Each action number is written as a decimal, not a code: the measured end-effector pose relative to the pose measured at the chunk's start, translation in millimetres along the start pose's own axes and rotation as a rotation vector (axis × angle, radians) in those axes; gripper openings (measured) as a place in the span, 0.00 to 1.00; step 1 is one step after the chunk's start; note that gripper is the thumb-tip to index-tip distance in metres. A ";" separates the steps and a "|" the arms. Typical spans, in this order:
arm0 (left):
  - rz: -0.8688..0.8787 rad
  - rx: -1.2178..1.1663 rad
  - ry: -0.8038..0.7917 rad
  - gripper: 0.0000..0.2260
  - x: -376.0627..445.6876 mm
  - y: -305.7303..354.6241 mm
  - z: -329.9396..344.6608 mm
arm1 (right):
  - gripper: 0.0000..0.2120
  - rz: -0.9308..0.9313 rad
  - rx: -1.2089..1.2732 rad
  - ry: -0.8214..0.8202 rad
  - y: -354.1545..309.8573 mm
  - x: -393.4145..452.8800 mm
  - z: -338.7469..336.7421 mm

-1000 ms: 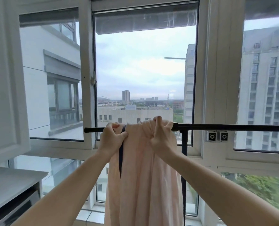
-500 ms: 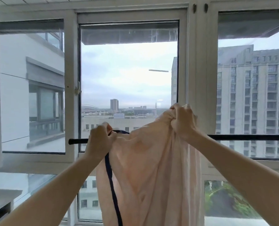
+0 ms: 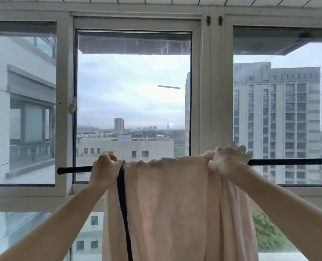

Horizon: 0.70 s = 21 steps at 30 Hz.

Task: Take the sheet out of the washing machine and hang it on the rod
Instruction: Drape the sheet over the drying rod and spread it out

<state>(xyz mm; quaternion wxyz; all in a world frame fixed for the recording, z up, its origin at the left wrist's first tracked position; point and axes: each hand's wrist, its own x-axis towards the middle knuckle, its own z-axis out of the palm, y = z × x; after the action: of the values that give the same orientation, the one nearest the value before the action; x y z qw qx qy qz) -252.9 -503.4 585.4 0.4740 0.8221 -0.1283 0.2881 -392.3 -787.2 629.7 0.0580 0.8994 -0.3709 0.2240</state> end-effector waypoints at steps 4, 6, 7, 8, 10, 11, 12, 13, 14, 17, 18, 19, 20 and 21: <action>0.081 0.074 -0.050 0.17 -3.5 -6.9 -4.6 | 0.17 -0.429 0.030 0.159 -35.6 -21.4 -5.7; 0.218 0.237 -0.028 0.12 -4.6 -7.3 -8.8 | 0.13 -0.632 0.161 0.208 -59.0 -31.5 -1.5; 0.294 0.337 0.007 0.10 -5.0 -6.7 -11.2 | 0.13 -0.695 0.194 0.210 -71.1 -35.0 2.4; 0.359 0.420 0.045 0.08 -3.6 -7.0 -13.5 | 0.14 -0.744 0.206 0.205 -83.0 -37.4 6.7; 0.409 0.495 0.075 0.06 2.0 -8.6 -18.5 | 0.17 -0.803 0.205 0.193 -105.1 -39.4 15.3; 0.400 0.487 0.065 0.06 6.5 -9.9 -21.1 | 0.19 -0.813 0.215 0.195 -115.4 -39.7 18.3; 0.377 0.457 0.048 0.05 12.1 -12.3 -23.5 | 0.19 -0.817 0.232 0.197 -124.9 -41.1 19.8; 0.347 0.419 0.027 0.05 17.8 -14.9 -26.1 | 0.18 -0.821 0.250 0.196 -133.9 -41.9 21.7; 0.323 0.381 0.013 0.05 24.1 -17.9 -28.8 | 0.18 -0.823 0.258 0.194 -142.4 -42.6 23.6; 0.268 0.293 -0.003 0.05 43.8 -32.7 -37.5 | 0.19 -0.806 0.235 0.225 -165.2 -45.7 29.9; 0.249 0.255 -0.026 0.06 52.2 -39.3 -40.5 | 0.19 -0.789 0.240 0.245 -170.9 -46.0 31.8; 0.231 0.216 -0.058 0.06 62.2 -46.4 -43.6 | 0.19 -0.765 0.251 0.260 -176.0 -45.5 33.7; 0.219 0.180 -0.090 0.07 72.6 -53.8 -47.2 | 0.18 -0.731 0.262 0.271 -180.2 -46.1 33.9; 0.218 0.147 -0.119 0.08 83.1 -61.0 -50.8 | 0.17 -0.685 0.268 0.281 -183.7 -45.7 34.0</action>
<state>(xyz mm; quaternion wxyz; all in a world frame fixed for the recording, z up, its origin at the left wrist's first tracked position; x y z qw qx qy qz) -174.7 -423.3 611.3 0.3700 0.8515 -0.2234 0.2970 -281.3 -635.2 590.3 0.0617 0.9312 -0.0054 0.3591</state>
